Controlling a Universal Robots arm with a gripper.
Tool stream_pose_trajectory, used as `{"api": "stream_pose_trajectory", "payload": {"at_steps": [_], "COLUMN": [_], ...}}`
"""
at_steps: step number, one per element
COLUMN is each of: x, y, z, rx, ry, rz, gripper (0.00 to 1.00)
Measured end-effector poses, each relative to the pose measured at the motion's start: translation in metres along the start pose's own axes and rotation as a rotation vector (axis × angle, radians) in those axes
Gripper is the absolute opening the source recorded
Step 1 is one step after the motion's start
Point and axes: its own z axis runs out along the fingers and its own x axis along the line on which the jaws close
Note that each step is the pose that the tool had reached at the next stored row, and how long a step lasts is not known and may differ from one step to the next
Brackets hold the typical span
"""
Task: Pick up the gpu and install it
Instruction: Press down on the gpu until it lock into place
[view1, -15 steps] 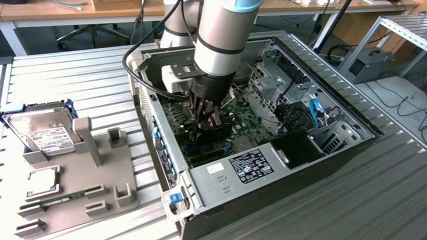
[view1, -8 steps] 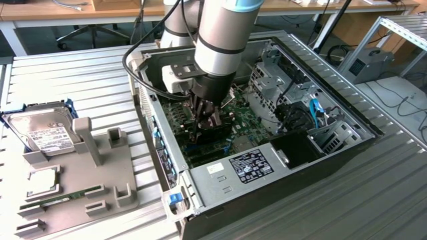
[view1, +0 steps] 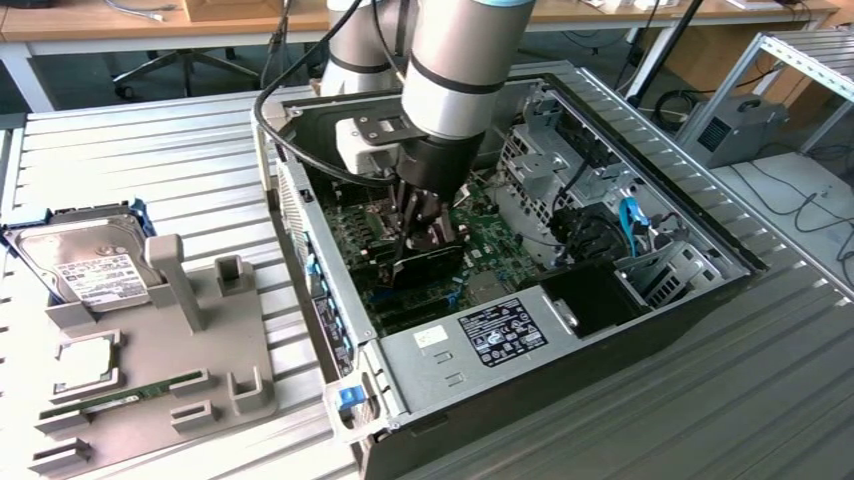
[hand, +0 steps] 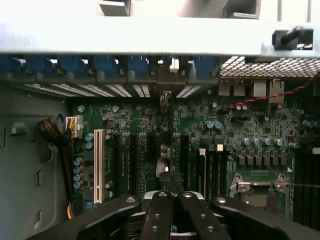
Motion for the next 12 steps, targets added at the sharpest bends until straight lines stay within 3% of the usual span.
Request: {"api": "stream_pose_trajectory", "payload": {"at_steps": [8, 12], "x": [0.000, 0.000], "y": [-0.0176, -0.0201], "z": [-0.0041, -0.0080], "rx": [-0.0003, -0.0001], "ry": [0.0002, -0.0003], "rz": [0.000, 0.000], "gripper": [0.11, 0.11]}}
